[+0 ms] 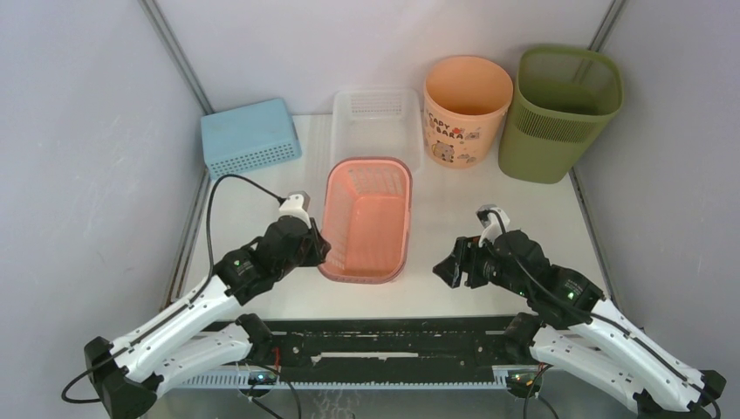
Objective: Turn the large container upside down
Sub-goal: Place the container at the center of the board.
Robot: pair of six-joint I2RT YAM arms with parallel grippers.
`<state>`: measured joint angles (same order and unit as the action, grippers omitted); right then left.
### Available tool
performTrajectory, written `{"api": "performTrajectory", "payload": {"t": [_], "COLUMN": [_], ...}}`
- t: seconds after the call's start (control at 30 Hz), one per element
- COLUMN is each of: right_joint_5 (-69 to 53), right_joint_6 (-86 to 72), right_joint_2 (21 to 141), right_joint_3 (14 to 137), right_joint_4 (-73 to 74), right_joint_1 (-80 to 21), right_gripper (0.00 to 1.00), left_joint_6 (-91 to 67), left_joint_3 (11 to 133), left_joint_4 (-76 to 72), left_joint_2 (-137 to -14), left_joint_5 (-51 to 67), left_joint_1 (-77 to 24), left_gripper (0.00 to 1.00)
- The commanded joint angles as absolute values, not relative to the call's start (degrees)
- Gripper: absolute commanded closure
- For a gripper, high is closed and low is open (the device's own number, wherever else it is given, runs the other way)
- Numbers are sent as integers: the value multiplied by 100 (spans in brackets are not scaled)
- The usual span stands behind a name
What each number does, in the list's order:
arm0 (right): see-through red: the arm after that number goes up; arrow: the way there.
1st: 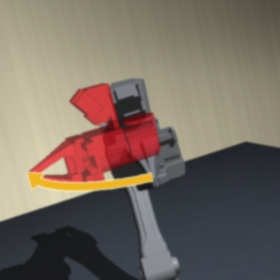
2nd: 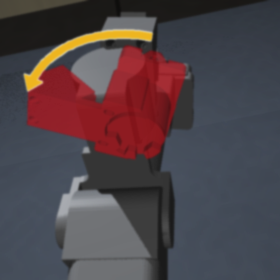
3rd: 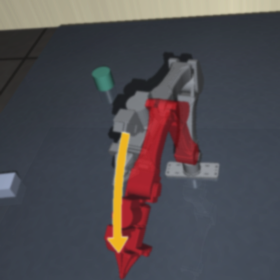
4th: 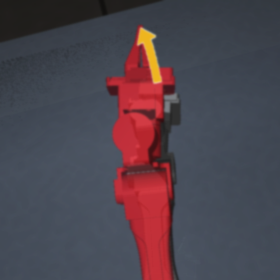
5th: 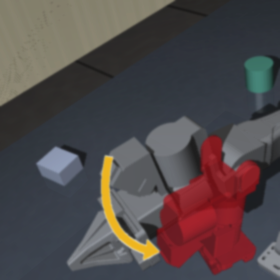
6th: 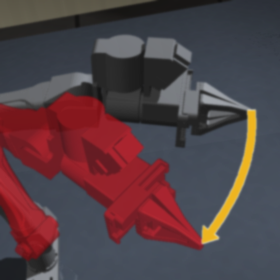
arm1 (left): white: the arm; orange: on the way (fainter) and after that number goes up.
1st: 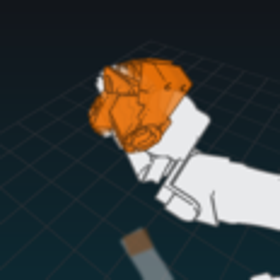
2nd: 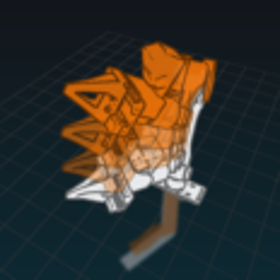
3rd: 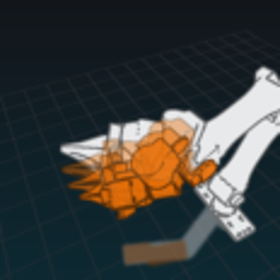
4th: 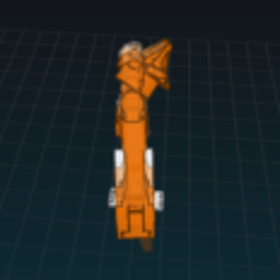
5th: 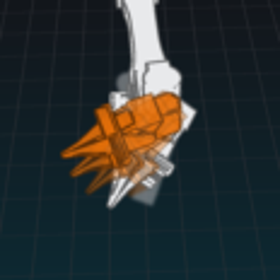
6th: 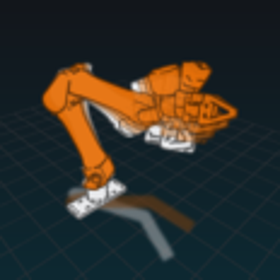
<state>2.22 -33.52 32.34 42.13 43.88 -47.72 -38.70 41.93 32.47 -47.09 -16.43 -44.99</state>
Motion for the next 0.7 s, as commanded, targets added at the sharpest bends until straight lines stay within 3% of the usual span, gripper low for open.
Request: {"api": "performTrajectory", "payload": {"t": [0.0,0.1,0.27,0.33,0.43,0.67], "right_joint_5": [154,90,55,48,68,346], "right_joint_6": [-3359,-3344,-3266,-3249,-3207,-3114], "right_joint_2": [3309,3403,3451,3435,3434,3386], "right_joint_3": [4282,4254,4256,4258,4316,4591], "right_joint_4": [4040,3931,3892,3905,3963,4153], "right_joint_1": [-4808,-4812,-4814,-4811,-4808,-4791], "right_gripper": [27,27,27,27,27,26], "left_joint_6": [-4169,-4149,-4012,-3940,-3806,-3335], "left_joint_3": [4063,4092,4339,4457,4697,6097], "left_joint_4": [3190,3197,3344,3480,3721,4613], "left_joint_2": [-4439,-4557,-4848,-4896,-4913,-5273], "left_joint_5": [-1932,-2050,-2184,-2284,-2431,-2981], "left_joint_1": [-4581,-4579,-4588,-4597,-4597,-5096], "left_gripper": [100,98,61,52,43,32]}}
